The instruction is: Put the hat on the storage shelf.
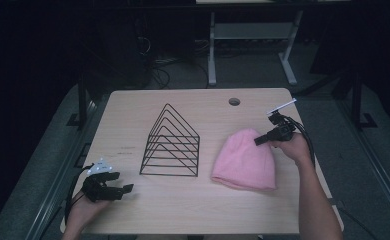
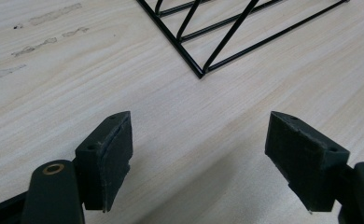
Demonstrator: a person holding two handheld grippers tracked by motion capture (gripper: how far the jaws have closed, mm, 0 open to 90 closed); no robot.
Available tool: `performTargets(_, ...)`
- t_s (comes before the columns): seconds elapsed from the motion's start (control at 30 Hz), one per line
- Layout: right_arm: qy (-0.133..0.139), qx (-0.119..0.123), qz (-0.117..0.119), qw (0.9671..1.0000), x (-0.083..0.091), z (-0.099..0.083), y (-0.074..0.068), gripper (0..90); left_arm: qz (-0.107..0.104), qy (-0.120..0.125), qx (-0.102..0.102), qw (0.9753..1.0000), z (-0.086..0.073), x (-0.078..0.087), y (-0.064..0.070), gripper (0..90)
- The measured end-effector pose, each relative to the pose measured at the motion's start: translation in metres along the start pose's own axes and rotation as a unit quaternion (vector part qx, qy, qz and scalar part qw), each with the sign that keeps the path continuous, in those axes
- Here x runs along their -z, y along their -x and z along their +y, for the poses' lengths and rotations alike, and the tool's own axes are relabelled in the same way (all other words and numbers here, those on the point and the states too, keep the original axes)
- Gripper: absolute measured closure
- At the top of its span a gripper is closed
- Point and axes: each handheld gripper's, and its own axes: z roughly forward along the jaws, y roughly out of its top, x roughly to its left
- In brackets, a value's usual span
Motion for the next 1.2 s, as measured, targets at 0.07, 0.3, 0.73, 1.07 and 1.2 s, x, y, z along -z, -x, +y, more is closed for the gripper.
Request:
performTargets(0.07,0.015,0.009,0.007,0.9998,0.006,0.0,-0.004,79.7,0.0,0.0,0.0,1.0,0.0,0.0,0.0,23.4)
performTargets(0.3,0.05,0.035,0.024,0.9979,0.033,0.0,-0.026,79.8,-0.004,0.008,0.005,0.9999,0.002,0.004,0.003,23.4)
performTargets(0.73,0.098,0.096,0.028,0.9902,0.075,0.003,-0.068,80.2,-0.029,0.006,-0.013,0.9995,0.015,0.013,0.009,23.5)
performTargets(1.07,0.117,0.123,0.027,0.9851,0.099,0.011,-0.087,80.6,-0.053,0.0,-0.036,0.998,0.037,0.024,0.01,23.5)
performTargets(1.2,0.123,0.127,0.025,0.9839,0.106,0.017,-0.091,80.6,-0.06,-0.001,-0.039,0.9974,0.046,0.03,0.01,23.5)
